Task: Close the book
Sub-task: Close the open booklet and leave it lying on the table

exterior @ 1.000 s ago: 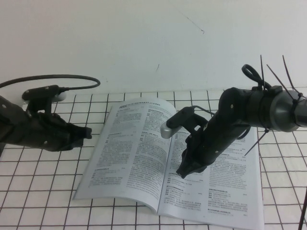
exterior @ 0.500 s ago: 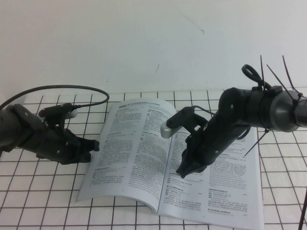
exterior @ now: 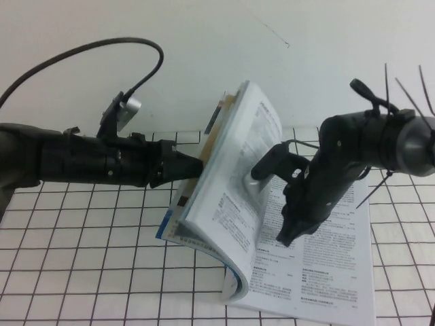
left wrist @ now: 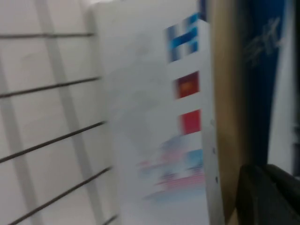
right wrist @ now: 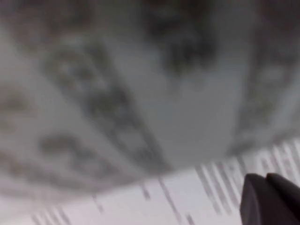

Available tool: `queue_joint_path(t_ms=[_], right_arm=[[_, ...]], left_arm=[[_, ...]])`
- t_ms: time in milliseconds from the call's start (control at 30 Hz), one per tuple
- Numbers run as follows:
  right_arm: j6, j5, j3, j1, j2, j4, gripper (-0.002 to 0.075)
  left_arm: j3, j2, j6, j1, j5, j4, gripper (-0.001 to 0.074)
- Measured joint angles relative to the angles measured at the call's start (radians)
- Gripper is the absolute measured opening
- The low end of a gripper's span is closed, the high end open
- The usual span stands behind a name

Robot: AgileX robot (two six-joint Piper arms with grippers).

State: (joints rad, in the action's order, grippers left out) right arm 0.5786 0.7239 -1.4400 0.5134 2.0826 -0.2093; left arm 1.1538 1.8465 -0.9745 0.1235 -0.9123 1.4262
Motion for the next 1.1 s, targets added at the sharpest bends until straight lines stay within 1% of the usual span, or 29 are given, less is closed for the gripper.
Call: queue_joint_path(t_ms=[100, 233, 367, 533, 667, 733, 800, 867, 933, 1033, 1100], right_arm=[[-0.081, 0.122, -0.027, -0.017, -0.054, 0.136, -0.0001], [-0.172, 0.276, -0.064, -0.046, -0.177, 0.311, -0.0001], [-0.221, 0.349, -0.070, -0.069, -0.319, 0.419, -0.0001], [-0.236, 0.378, -0.070, -0.074, -0.481, 0.456, -0.0001], [-0.261, 0.429, -0.070, -0.074, -0.579, 0.462, -0.0001], [-0.270, 0.473, -0.070, -0.074, -0.620, 0.462, -0.0001], [-0.274, 0.501, -0.070, -0.074, -0.668, 0.462, -0.0001], [-0.274, 0.511, -0.070, -0.075, -0.721, 0.462, -0.0001], [-0.282, 0.511, -0.070, -0.075, -0.771, 0.463, -0.0001], [-0.299, 0.511, -0.029, -0.075, -0.865, 0.464, -0.0001], [-0.319, 0.511, 0.031, -0.075, -0.938, 0.464, -0.0001]], left_arm=[[0.000, -0.008, -0.041, 0.002, -0.075, 0.068, -0.0004], [0.000, -0.008, -0.058, 0.002, -0.123, 0.091, -0.0004], [0.000, -0.008, -0.060, 0.002, -0.155, 0.108, -0.0004], [0.000, -0.040, -0.060, 0.002, -0.225, 0.134, -0.0004], [0.000, -0.122, -0.080, 0.002, -0.239, 0.118, -0.0004], [0.000, -0.194, -0.076, 0.002, -0.202, 0.049, -0.0004], [0.000, -0.270, -0.030, 0.002, -0.128, -0.076, -0.0004], [0.000, -0.356, 0.047, 0.002, -0.043, -0.230, -0.0004], [0.000, -0.437, 0.170, 0.002, 0.042, -0.436, -0.0004], [-0.011, -0.544, 0.305, 0.002, 0.099, -0.655, -0.0004], [-0.030, -0.614, 0.374, 0.002, 0.128, -0.763, -0.0004]])
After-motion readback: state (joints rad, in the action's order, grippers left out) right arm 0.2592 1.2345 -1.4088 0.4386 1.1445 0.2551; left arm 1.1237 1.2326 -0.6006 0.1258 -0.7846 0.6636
